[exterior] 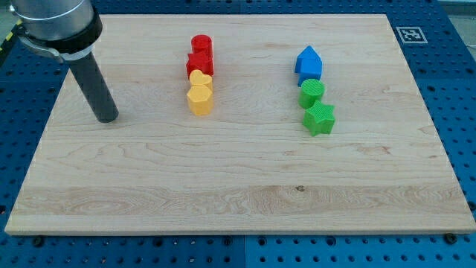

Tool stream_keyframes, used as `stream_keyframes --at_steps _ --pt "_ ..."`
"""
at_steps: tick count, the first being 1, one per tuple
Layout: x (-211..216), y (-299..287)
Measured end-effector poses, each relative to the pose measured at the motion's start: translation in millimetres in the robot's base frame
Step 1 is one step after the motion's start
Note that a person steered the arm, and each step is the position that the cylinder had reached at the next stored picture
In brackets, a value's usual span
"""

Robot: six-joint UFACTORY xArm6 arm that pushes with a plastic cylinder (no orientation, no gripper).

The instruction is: Push the yellow hexagon left a bit

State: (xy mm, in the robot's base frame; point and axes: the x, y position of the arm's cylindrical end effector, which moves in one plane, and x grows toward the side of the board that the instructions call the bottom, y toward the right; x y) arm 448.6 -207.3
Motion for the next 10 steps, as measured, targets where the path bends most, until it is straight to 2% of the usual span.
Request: stream_keyframes --at_steps 4,5,6,7,8,10 --pt "0 5" --pt "17 55" --pt "51 124" --pt "62 196" --pt "45 227" --pt "30 220"
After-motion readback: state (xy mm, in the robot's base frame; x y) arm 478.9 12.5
